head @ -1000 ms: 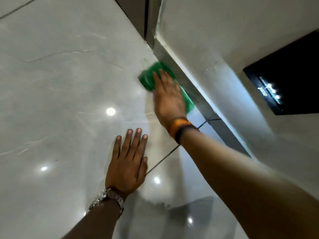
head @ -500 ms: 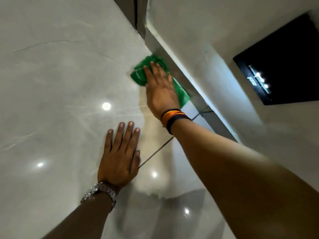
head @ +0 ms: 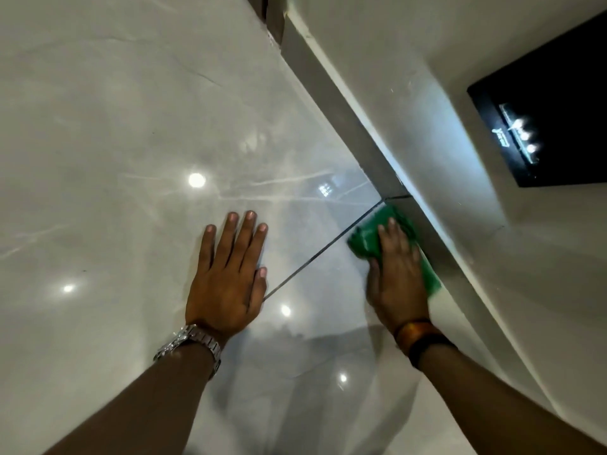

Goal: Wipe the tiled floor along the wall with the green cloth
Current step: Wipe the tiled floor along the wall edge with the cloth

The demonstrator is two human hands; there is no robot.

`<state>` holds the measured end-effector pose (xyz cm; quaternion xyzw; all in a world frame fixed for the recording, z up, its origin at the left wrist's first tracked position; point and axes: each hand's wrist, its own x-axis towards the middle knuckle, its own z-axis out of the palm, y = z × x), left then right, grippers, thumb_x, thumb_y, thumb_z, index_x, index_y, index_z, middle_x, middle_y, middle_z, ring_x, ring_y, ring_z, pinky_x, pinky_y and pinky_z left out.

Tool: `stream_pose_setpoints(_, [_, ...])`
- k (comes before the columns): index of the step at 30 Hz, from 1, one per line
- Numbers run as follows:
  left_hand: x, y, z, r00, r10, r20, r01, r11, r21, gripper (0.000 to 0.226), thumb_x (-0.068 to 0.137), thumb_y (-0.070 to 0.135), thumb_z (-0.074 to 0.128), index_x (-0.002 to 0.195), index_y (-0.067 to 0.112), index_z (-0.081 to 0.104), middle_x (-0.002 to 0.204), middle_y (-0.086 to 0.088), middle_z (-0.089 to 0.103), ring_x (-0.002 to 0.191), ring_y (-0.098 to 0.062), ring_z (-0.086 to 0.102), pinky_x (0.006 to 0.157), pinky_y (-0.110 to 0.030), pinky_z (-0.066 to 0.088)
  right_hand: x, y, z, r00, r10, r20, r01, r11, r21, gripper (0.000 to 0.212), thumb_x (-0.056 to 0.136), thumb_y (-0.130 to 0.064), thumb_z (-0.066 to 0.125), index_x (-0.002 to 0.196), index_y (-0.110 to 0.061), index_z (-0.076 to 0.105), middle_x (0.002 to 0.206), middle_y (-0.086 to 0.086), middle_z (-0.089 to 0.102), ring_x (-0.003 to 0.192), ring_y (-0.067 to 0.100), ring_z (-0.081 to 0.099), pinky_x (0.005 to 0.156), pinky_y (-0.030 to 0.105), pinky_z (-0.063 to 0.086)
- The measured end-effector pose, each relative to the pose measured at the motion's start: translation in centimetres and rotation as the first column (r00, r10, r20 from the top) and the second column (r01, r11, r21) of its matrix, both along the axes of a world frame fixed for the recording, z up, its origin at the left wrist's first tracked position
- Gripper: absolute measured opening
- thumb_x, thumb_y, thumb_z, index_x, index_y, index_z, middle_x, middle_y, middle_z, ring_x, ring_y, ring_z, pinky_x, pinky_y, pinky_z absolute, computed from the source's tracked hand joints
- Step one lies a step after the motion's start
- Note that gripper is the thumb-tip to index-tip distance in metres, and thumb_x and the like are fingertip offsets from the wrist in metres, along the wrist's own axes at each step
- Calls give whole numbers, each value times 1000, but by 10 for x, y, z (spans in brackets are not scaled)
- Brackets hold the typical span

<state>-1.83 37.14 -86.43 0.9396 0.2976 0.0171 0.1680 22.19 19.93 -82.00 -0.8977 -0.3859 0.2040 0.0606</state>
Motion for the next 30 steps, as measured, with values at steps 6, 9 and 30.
stream_pose_setpoints(6, [2, 1, 4, 1000, -12, -14, 12, 1000, 5, 71, 106, 33, 35, 172, 10, 22, 182, -16, 20, 170, -37, 13, 137, -63, 14, 7, 149, -16, 996, 85, 41, -90, 987, 131, 58, 102, -17, 46, 158, -15, 30, 168, 6, 25, 155, 23, 25, 125, 49, 10])
stream_pose_setpoints(9, [2, 2, 4, 1000, -17, -19, 17, 1000, -11, 70, 106, 33, 35, 172, 10, 23, 182, -15, 19, 170, -35, 12, 137, -63, 13, 10, 208, -16, 990, 134, 41, -139, 980, 141, 63, 100, -8, 41, 160, -17, 23, 170, 5, 17, 157, 22, 17, 127, 46, 7])
stream_pose_setpoints(30, [-116, -48, 381, 992, 60, -114, -82, 977, -199, 65, 112, 38, 22, 160, 2, 48, 172, -19, 38, 161, -41, 38, 133, -50, 9, -187, -3, 346, 638, -626, -449, 716, 696, 47, 25, 101, 1, 48, 115, 12, 67, 108, 21, 72, 94, 27, 68, 89, 25, 50])
